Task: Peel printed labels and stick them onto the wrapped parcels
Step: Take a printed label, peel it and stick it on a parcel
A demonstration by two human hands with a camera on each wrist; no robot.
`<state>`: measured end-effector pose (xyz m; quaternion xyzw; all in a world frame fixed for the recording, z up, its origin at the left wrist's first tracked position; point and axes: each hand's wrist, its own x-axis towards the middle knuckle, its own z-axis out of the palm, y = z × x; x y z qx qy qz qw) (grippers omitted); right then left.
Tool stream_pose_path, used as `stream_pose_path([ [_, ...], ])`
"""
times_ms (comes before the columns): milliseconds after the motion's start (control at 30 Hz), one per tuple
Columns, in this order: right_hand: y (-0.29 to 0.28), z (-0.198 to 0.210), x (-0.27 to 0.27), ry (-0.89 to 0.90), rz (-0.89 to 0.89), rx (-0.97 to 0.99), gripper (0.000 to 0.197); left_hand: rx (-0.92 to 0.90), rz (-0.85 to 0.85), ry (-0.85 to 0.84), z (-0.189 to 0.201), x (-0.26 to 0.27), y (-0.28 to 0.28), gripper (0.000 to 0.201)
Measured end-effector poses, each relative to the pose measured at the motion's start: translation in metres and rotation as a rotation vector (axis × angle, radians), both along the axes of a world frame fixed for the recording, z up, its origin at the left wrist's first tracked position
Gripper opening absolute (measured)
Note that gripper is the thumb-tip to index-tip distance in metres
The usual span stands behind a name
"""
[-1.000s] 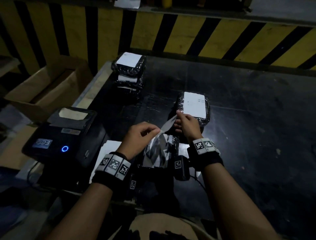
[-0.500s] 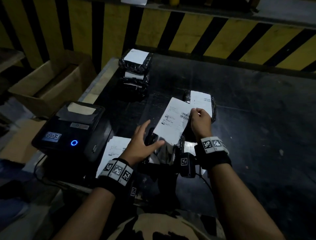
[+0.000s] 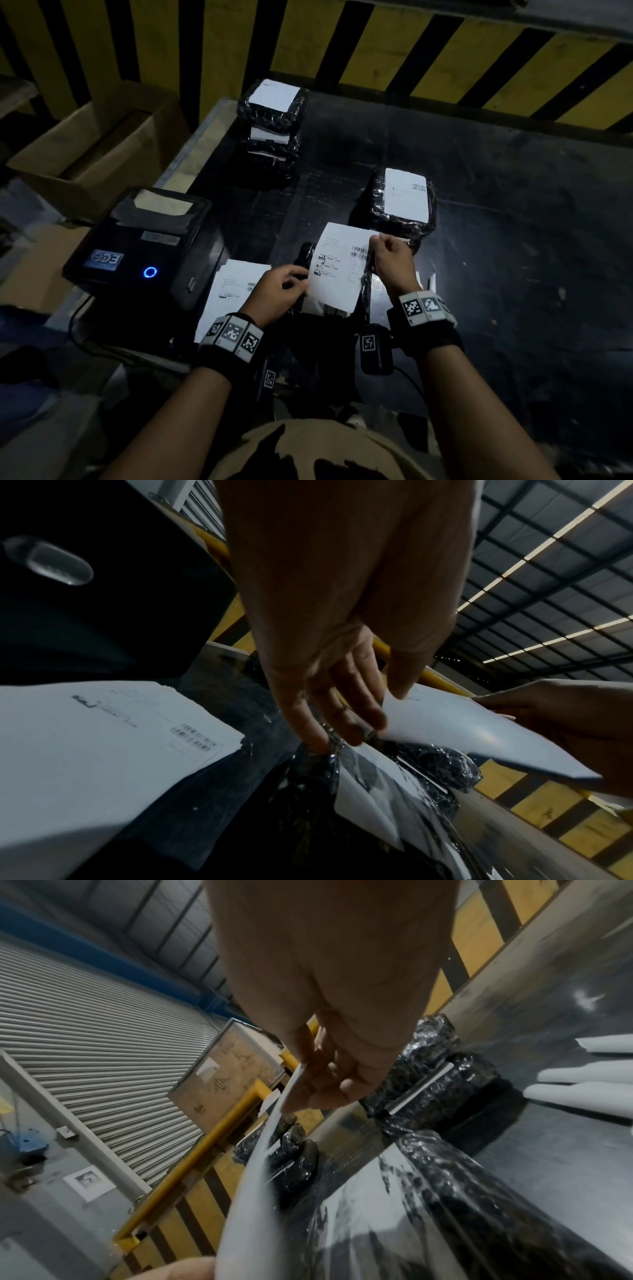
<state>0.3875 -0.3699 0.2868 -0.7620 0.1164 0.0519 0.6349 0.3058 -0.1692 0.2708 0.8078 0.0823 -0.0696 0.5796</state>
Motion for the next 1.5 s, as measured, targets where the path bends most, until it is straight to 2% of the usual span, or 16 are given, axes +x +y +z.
stream_pose_path([
  [133,0.001,-0.005,-0.001,0.021,0.007,0.016,0.021,0.007,0.052,0.043,-0.008,0.001,0.003,0.007],
  [333,0.002,-0.008,0.001,0.043,0.027,0.024,0.020,-0.136,0.019,0.108,-0.006,-0.003,-0.003,0.018],
  [467,0.002,-0.008,0.001,0.066,0.045,0.051,0.019,-0.002,0.084,0.106,-0.015,0.002,-0.003,0.025],
  [567,0.002,-0.007,0.003,0.071,0.049,0.094,0.022,0.010,0.075,0.134,-0.018,0.003,-0.002,0.032],
  [800,0.004,-0.004,0.008,0.133,0.032,0.267,0.021,-0.018,0.004,0.104,-0.015,0.002,-0.007,0.010],
  [967,0.005,-0.010,0.013,0.119,0.046,0.177,0.021,-0.155,0.034,0.134,-0.008,-0.001,-0.006,0.004],
  [1100,0.004,-0.010,0.008,0.058,0.071,0.118,0.022,-0.124,0.060,0.145,-0.011,-0.006,-0.001,0.007],
  [1233,0.006,-0.021,0.006,-0.034,0.127,-0.054,0.019,-0.106,0.100,0.176,-0.018,-0.010,-0.001,0.008],
  [1333,0.006,-0.028,0.005,-0.044,0.144,-0.166,0.017,-0.086,0.097,0.184,-0.023,-0.011,-0.002,0.006],
  [1467,0.001,-0.035,0.009,-0.035,0.122,-0.231,0.005,-0.095,0.097,0.204,-0.024,-0.012,-0.002,0.009],
  [1500,0.001,-0.036,0.010,-0.033,0.124,-0.243,0.007,-0.100,0.091,0.208,-0.024,-0.012,-0.003,0.010],
])
